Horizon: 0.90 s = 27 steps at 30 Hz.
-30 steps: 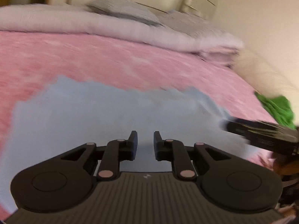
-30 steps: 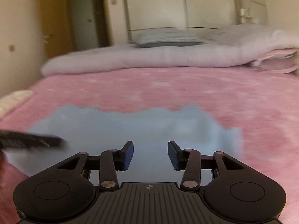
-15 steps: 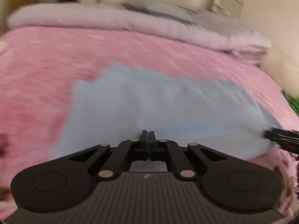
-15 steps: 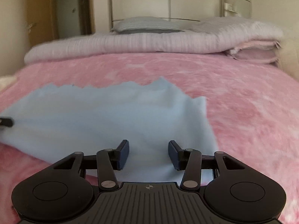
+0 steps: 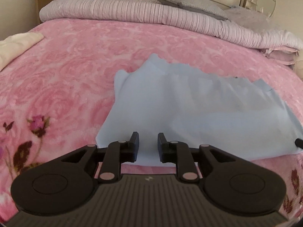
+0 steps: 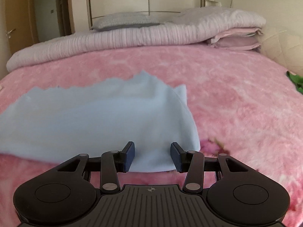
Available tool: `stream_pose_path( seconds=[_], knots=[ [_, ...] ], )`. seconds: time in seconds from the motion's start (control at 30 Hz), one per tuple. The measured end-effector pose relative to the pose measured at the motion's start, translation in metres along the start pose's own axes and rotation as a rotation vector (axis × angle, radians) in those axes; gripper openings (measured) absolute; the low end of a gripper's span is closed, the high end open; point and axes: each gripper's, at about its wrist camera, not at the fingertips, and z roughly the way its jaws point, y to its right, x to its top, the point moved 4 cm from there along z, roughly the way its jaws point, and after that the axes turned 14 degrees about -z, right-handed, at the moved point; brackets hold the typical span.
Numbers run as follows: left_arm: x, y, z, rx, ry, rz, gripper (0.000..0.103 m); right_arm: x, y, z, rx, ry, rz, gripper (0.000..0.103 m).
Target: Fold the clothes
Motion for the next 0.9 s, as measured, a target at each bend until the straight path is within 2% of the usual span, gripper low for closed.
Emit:
stream_pose_path(
  seconds=[0.07, 0.23, 0.3, 0.4, 0.5, 0.57, 0.6, 0.63, 0.73, 0.8, 0.9],
  knots=[
    [-0.002, 0.0, -0.005, 0.006, 0.002, -0.001, 0.018, 0.0, 0.0, -0.003, -0.001, -0.001, -0.006, 0.046],
    [-0.005, -0.002, -0.022, -0.006, 0.004, -0.007, 0.018, 0.001, 0.007, -0.024, 0.024, -0.01, 0.093, 0.046],
    [-0.012, -0.003, -0.026, -0.017, -0.005, -0.003, 0.019, -0.008, 0.01, -0.026, 0.05, -0.034, 0.15, 0.046],
    [-0.029, -0.016, -0.018, 0.019, -0.058, -0.025, 0.018, -0.028, 0.015, -0.024, 0.07, -0.075, 0.242, 0.046],
    [-0.042, -0.031, -0.033, -0.03, -0.029, -0.069, 0.019, -0.032, 0.02, -0.039, 0.091, -0.061, 0.287, 0.046],
    [-0.042, -0.043, -0.042, -0.084, -0.034, -0.157, 0.024, -0.034, 0.023, -0.048, 0.106, -0.051, 0.321, 0.046],
    [-0.042, -0.049, -0.046, -0.112, -0.037, -0.204, 0.027, -0.037, 0.028, -0.05, 0.138, -0.044, 0.389, 0.046],
    [-0.04, -0.057, -0.047, -0.145, -0.048, -0.274, 0.033, -0.04, 0.034, -0.049, 0.178, -0.032, 0.484, 0.048],
    [-0.031, -0.076, -0.046, -0.258, -0.078, -0.503, 0.033, -0.049, 0.051, -0.045, 0.282, -0.006, 0.769, 0.056],
    [-0.025, -0.079, -0.045, -0.309, -0.086, -0.576, 0.034, -0.054, 0.059, -0.042, 0.327, 0.007, 0.917, 0.056],
    [-0.017, -0.078, -0.039, -0.309, -0.066, -0.575, 0.034, -0.057, 0.064, -0.039, 0.321, 0.005, 0.987, 0.056]
  ],
)
